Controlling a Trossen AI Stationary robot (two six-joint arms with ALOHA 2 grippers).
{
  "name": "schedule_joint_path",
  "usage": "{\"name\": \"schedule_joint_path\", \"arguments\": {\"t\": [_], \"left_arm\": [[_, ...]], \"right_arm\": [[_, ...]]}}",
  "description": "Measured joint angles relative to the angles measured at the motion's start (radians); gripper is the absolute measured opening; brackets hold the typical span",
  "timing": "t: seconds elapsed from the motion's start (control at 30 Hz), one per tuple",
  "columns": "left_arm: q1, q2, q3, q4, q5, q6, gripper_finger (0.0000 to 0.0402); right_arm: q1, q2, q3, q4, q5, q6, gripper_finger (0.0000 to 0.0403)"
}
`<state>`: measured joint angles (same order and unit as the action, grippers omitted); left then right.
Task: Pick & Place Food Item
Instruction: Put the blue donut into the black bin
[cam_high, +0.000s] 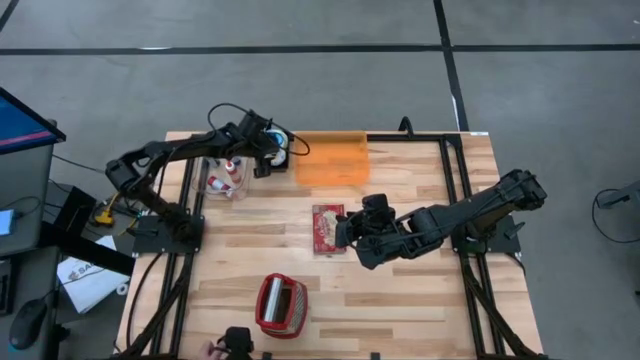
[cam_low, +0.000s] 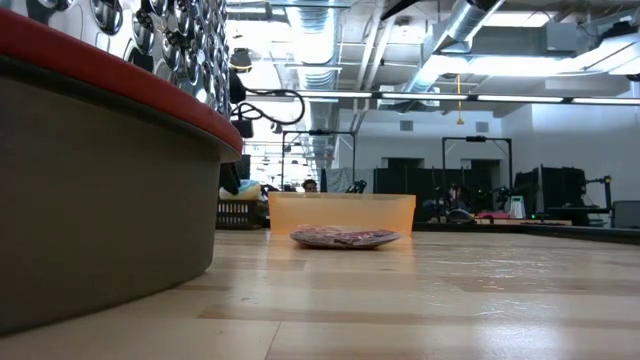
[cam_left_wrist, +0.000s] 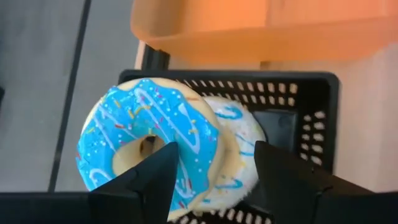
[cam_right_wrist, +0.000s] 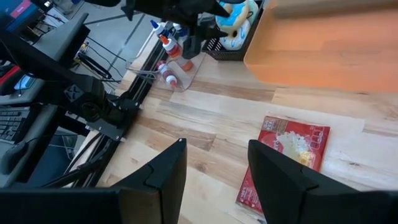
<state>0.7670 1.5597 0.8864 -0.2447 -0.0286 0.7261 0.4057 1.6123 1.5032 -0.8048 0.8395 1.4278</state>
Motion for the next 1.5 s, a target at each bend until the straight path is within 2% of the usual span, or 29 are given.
{"name": "schedule_joint_path", "arguments": {"t": [0.3, 0.67, 0.87, 1.1, 1.33, 1.5], "left_arm": [[-0.001, 0.041, 0.000, 0.082, -0.066, -0.003, 0.0182], [-0.003, 0.029, 0.000, 0.086, -0.108, -0.031, 0.0085], [-0.010, -0.036, 0.000, 0.040, -0.109, -0.076, 0.0056], [-0.054, -0.130, -0.001, -0.075, -0.053, -0.098, 0.0056], [-0.120, -0.127, -0.048, -0.047, -0.059, -0.126, 0.0060], [-0.116, -0.123, -0.072, -0.020, -0.065, -0.137, 0.0069]], "right_arm": [[0.007, 0.000, 0.000, -0.003, -0.001, 0.013, 0.0163], [0.006, 0.000, 0.000, -0.005, -0.001, 0.014, 0.0163], [0.007, 0.000, 0.000, -0.005, 0.000, 0.014, 0.0163], [0.013, 0.000, 0.000, -0.004, 0.004, 0.013, 0.0163], [0.033, 0.000, 0.000, -0.004, 0.023, 0.019, 0.0163], [0.053, 0.000, 0.000, -0.011, 0.026, 0.051, 0.0163]]}}
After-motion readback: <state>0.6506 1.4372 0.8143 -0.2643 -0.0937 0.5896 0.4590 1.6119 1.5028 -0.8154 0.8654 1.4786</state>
